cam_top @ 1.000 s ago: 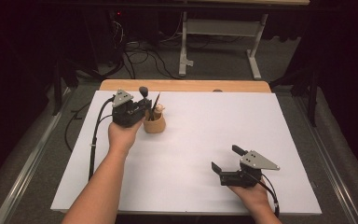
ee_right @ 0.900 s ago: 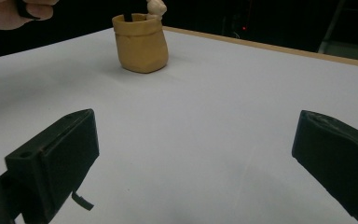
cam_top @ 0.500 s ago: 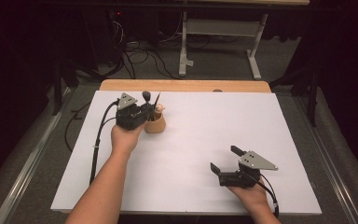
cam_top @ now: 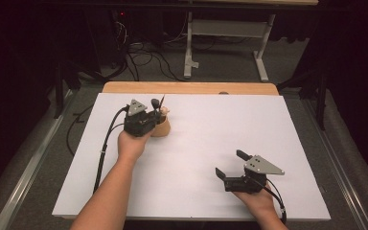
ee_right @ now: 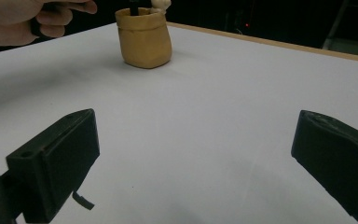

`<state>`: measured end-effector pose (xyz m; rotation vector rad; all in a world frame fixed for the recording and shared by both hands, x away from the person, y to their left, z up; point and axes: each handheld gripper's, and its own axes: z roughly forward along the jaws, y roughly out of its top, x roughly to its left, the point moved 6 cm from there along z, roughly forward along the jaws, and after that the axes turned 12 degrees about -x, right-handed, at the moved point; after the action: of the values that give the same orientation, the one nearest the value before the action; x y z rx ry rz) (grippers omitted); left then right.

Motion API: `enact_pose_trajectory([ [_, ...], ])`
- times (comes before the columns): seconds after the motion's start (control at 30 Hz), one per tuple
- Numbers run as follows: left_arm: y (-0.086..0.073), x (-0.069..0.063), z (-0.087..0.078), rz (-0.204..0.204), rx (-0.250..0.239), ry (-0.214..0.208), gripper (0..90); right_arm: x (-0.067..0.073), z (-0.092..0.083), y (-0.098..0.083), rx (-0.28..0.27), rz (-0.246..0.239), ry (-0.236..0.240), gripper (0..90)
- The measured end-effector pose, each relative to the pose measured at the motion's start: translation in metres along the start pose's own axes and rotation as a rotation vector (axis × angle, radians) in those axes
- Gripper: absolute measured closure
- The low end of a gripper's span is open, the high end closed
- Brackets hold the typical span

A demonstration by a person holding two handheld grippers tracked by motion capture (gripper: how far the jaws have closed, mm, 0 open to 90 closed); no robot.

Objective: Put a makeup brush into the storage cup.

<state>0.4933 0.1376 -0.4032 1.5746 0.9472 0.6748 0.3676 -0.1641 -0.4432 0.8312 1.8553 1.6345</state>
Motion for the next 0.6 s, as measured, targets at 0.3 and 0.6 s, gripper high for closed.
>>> enact_pose_trajectory([
  [0.3, -0.0009, -0.0006, 0.0003, 0.042, 0.009, 0.007, 59.5, 0.0011, -0.0002, -0.0001, 0.001, 0.004, -0.001, 2.3],
  [0.6, 0.0012, 0.0014, -0.0043, -0.002, 0.000, 0.000, 28.5, 0.0018, -0.0003, 0.0011, -0.007, -0.001, -0.001, 2.3],
])
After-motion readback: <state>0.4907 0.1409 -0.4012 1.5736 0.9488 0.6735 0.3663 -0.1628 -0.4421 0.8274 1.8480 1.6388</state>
